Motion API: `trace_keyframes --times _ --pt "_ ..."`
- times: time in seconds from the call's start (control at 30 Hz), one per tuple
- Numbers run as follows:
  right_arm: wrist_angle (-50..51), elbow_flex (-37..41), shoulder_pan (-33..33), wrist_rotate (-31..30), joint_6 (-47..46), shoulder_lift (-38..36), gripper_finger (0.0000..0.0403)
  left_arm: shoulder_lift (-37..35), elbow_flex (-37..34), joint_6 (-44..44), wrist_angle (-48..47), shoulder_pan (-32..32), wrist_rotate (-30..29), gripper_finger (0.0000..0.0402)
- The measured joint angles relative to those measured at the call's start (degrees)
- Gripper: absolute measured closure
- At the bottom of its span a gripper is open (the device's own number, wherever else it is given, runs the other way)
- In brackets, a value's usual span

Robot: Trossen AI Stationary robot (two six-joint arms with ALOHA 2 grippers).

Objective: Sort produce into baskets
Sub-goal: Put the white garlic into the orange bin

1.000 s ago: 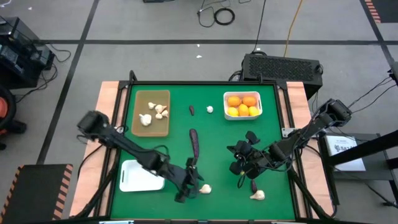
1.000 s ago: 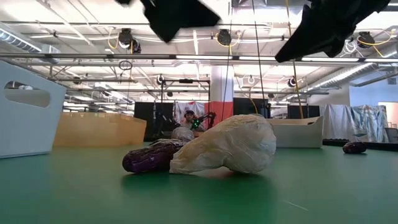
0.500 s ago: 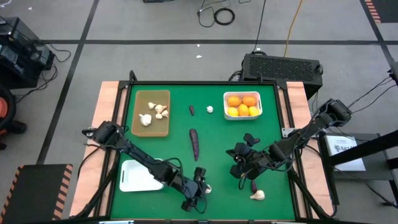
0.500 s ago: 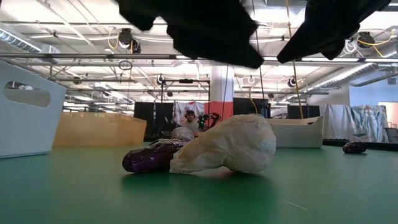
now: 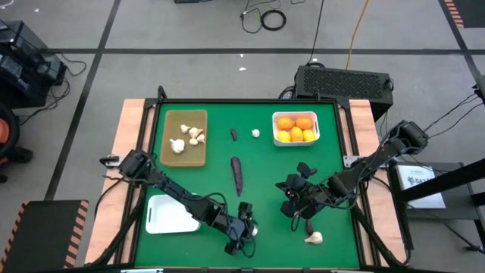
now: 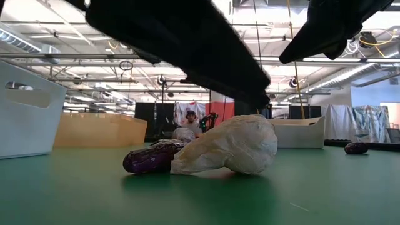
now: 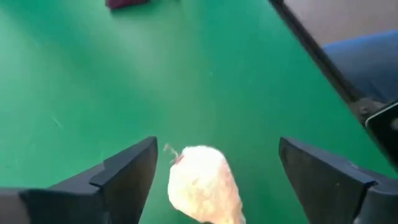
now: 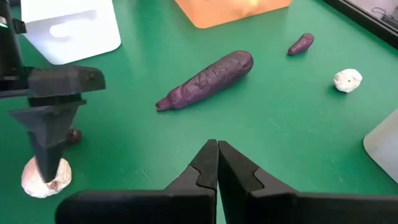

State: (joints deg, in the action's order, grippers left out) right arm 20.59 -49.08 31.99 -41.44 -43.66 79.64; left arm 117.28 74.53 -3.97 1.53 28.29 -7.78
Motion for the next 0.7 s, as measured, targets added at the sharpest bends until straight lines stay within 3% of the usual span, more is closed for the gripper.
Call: trace_keyframes --times 0.57,0.7 --pt "0.65 0.00 0.00 -0.44 0.02 0.00 0.0403 2.66 -0.05 -1.72 -1.62 -3.04 4.63 0.0057" --pt "0.69 0.00 0.00 -0.47 0.04 -0.02 0.0403 2.63 -0.05 -1.25 -1.66 -3.15 5.00 0.0071"
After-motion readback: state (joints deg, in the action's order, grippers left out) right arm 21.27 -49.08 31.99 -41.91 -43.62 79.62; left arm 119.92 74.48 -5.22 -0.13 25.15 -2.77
